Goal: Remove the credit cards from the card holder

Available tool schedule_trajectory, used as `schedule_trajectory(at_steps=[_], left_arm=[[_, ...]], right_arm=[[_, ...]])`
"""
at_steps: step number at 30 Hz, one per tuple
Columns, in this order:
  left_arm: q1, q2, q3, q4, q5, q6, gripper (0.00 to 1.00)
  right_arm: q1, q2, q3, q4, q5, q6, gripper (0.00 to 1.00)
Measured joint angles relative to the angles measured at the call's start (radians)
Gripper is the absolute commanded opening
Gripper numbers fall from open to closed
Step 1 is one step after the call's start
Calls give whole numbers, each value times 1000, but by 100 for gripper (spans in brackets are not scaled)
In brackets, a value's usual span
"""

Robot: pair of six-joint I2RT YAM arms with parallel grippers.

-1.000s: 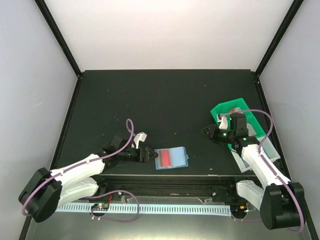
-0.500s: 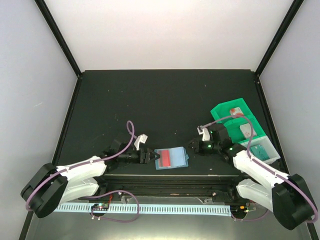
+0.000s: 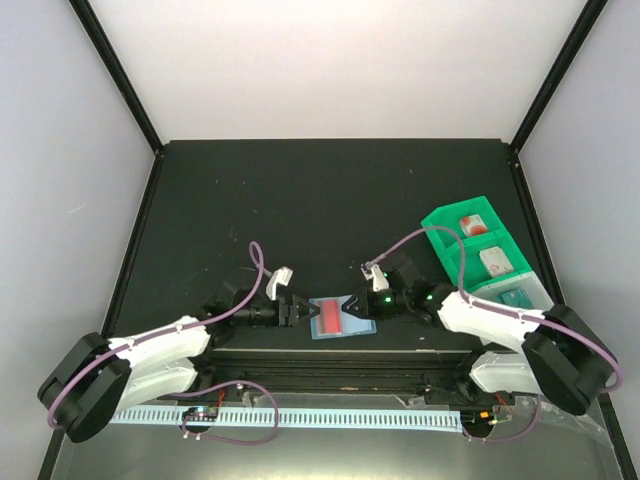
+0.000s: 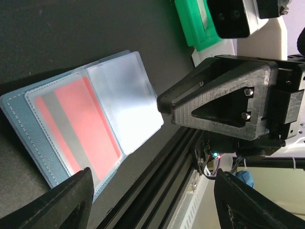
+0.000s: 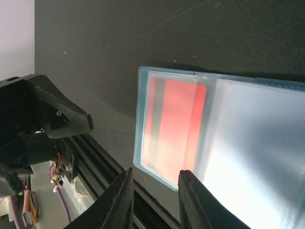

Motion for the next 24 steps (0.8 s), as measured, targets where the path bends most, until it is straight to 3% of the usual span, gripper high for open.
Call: schedule_trajectory(at_steps=[14,24], left_arm=[[0,-66,-55,3,-25,-51,71],[-2,-56,-58,57,-42,-90,72]], right_arm=[[72,252,71,101,40,29,26],[79,282,40,141,97,13,18]])
